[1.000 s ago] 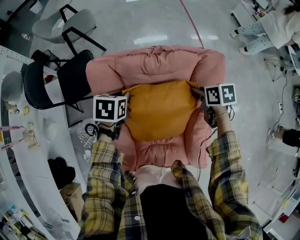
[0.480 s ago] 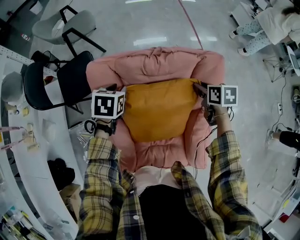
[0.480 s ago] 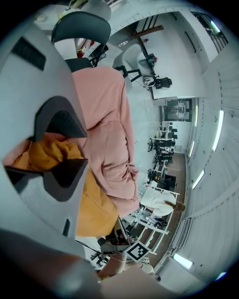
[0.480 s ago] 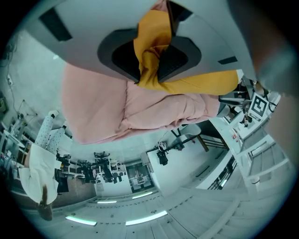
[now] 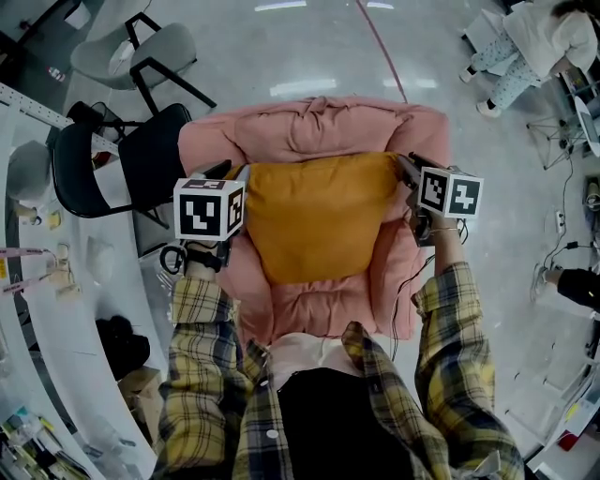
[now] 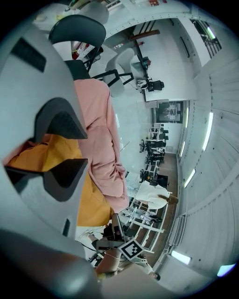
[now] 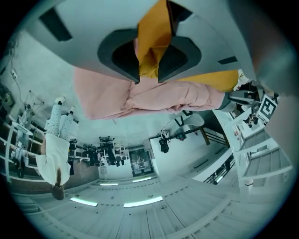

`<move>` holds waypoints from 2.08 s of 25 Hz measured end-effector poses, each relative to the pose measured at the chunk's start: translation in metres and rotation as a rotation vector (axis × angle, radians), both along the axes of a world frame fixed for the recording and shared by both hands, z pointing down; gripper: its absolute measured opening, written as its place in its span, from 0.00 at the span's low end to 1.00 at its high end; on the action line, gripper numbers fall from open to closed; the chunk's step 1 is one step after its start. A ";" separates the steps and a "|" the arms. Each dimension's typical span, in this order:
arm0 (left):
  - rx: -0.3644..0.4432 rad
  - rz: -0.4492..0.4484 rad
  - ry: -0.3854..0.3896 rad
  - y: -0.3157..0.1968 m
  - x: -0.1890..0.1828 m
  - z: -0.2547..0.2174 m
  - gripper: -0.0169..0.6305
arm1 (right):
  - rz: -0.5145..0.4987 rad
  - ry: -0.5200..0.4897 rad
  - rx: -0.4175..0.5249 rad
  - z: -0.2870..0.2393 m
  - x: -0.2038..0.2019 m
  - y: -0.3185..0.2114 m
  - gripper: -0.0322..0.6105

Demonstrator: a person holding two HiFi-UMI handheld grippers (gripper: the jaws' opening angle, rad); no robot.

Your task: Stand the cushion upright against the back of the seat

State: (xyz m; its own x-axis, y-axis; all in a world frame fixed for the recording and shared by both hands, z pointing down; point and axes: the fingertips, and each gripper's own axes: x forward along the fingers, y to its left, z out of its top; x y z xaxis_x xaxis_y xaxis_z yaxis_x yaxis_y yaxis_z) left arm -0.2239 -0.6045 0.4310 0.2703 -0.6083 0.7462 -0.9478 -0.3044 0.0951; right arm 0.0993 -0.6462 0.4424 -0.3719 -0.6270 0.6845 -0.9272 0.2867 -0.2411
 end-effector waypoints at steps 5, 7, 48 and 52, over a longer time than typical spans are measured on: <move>0.039 -0.004 0.026 0.003 0.007 -0.014 0.23 | 0.022 0.027 0.130 -0.026 0.003 -0.007 0.24; 0.056 0.001 0.039 0.009 0.014 -0.021 0.23 | 0.015 0.013 0.171 -0.040 0.001 -0.003 0.23; 0.444 0.219 0.414 0.471 0.270 -0.183 0.03 | -0.295 -0.292 0.588 -0.226 -0.006 0.506 0.08; 0.453 0.220 0.397 0.487 0.261 -0.187 0.03 | -0.291 -0.307 0.562 -0.228 -0.014 0.523 0.08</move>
